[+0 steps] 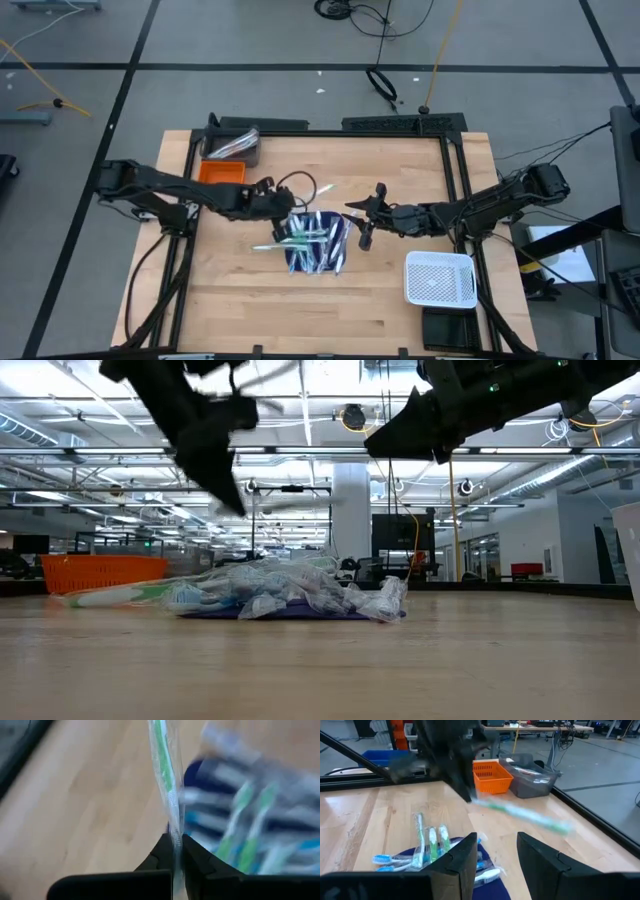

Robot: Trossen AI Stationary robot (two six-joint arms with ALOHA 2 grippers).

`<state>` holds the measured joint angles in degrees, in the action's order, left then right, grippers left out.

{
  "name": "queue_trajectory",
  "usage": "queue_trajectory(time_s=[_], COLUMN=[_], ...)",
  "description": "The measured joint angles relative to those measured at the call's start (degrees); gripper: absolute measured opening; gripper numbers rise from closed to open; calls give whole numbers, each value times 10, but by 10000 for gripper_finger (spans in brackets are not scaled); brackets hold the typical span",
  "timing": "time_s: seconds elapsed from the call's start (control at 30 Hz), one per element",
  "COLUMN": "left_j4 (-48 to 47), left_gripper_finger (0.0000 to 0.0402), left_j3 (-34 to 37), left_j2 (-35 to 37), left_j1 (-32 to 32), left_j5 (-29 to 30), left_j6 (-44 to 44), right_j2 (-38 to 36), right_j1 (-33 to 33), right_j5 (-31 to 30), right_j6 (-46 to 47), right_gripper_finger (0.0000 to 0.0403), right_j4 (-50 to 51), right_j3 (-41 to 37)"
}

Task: Pick & Place Toothbrushes
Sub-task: Put the green toothbrush into the black bin

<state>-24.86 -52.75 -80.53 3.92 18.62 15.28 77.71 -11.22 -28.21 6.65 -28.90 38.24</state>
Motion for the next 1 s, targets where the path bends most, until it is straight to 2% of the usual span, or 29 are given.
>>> queue_trajectory(time_s=[0.17, 0.37, 0.5, 0.67, 0.83, 1.0], left_j4=[126, 242, 276, 299, 319, 332], left_gripper_finger=[4, 4, 4, 4, 4, 3], left_j3=[0, -1, 0, 0, 0, 0], left_j2=[33, 21, 6, -13, -29, -37], left_j1=[30, 54, 58, 60, 60, 61], left_j5=[0, 0, 0, 0, -1, 2], left_j6=[-68, -141, -156, -163, -163, -164], right_j2=[0, 0, 0, 0, 0, 0], right_j1=[1, 5, 11, 20, 27, 35], right_j5=[11, 17, 45, 47, 111, 120], right_j6=[2, 2, -7, -13, -13, -11], right_gripper_finger=[130, 130, 130, 130, 130, 130], right_j4=[0, -25, -64, -100, -131, -136], right_j3=[0, 0, 0, 0, 0, -1])
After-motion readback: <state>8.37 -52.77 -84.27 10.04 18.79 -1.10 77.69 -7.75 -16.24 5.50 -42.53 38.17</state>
